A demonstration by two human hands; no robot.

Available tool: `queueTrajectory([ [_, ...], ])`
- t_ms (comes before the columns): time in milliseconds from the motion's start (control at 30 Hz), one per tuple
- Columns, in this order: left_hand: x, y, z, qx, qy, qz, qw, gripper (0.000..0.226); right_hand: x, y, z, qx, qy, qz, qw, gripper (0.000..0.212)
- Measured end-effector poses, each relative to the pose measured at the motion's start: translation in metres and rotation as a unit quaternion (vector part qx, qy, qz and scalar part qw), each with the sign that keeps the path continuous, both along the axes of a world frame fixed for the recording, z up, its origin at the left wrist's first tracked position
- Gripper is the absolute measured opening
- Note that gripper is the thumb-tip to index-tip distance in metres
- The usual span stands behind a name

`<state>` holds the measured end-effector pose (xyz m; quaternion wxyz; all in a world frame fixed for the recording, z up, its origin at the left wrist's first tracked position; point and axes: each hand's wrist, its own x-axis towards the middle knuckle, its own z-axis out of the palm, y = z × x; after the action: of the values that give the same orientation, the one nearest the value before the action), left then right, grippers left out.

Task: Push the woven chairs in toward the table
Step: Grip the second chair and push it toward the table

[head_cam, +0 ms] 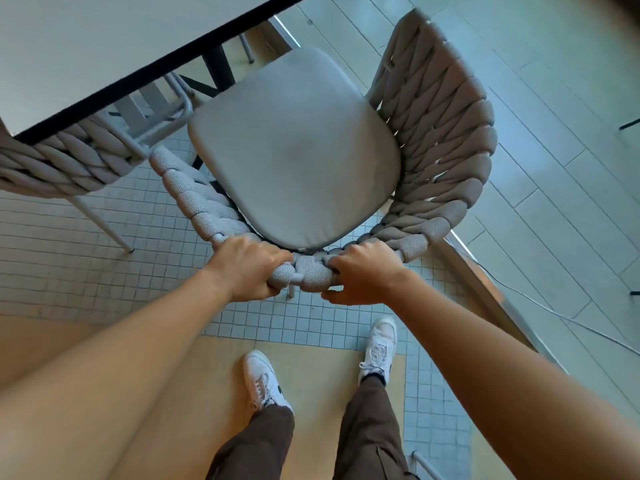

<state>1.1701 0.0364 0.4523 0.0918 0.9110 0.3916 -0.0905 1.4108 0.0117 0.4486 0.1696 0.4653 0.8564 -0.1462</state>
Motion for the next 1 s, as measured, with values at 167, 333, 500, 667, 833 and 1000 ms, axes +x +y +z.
queueTrajectory([
  [167, 0.061, -0.020, 0.007, -0.052, -0.033, 0.075, 0.995, 0.078, 0.073, 0.033, 0.018, -0.031, -0.019, 0.073, 0.997, 0.054],
  [333, 0.146, -0.034, 0.002, -0.071, -0.034, 0.179, 0.981, 0.082, 0.143, 0.078, 0.025, -0.046, -0.083, 0.103, 0.990, 0.067],
  [500, 0.203, -0.034, -0.008, -0.068, -0.017, 0.257, 0.964, 0.071, 0.167, 0.092, 0.014, -0.023, -0.075, 0.127, 0.989, 0.073],
  [667, 0.203, -0.025, -0.018, -0.088, 0.031, 0.246, 0.965, 0.051, 0.166, 0.098, 0.000, 0.002, -0.067, 0.146, 0.987, 0.076],
  [833, 0.199, -0.010, -0.019, -0.089, 0.033, 0.238, 0.967, 0.048, 0.164, 0.114, -0.003, 0.007, -0.051, 0.153, 0.987, 0.070],
  [1000, 0.190, -0.004, -0.013, -0.099, 0.013, 0.236, 0.967, 0.046, 0.155, 0.118, 0.001, 0.017, -0.048, 0.147, 0.988, 0.071],
])
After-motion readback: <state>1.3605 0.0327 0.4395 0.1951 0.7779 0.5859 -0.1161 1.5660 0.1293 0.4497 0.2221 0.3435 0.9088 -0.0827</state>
